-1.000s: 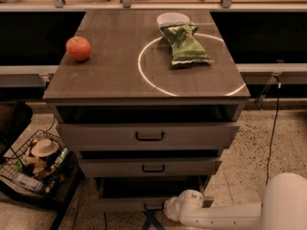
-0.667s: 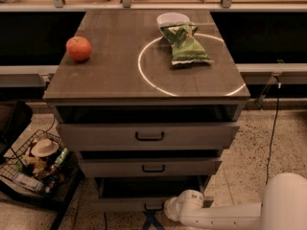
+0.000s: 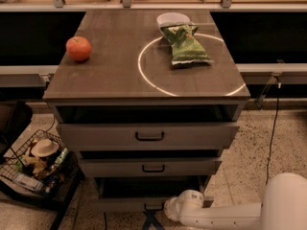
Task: Close bottom drawer
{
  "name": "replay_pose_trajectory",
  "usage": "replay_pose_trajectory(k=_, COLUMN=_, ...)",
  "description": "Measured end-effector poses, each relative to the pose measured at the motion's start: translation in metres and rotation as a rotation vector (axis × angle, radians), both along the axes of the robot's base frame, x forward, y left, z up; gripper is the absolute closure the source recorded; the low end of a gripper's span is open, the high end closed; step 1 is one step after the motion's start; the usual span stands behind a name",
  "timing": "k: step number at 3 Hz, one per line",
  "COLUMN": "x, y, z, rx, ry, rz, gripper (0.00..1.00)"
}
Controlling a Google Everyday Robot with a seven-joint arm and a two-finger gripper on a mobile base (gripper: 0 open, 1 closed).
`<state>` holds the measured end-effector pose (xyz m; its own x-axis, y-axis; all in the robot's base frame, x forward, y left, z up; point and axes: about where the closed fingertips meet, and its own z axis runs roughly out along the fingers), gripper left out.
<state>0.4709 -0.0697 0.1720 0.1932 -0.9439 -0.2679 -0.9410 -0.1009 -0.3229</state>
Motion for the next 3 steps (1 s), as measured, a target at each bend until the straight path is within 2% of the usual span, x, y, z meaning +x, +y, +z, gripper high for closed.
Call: replay_pose_trajectory(k=3, x=-0.0001, y=-0.0001, z=0.0, rx=0.0, ry=0.0, rz=0.0, gripper=1.0)
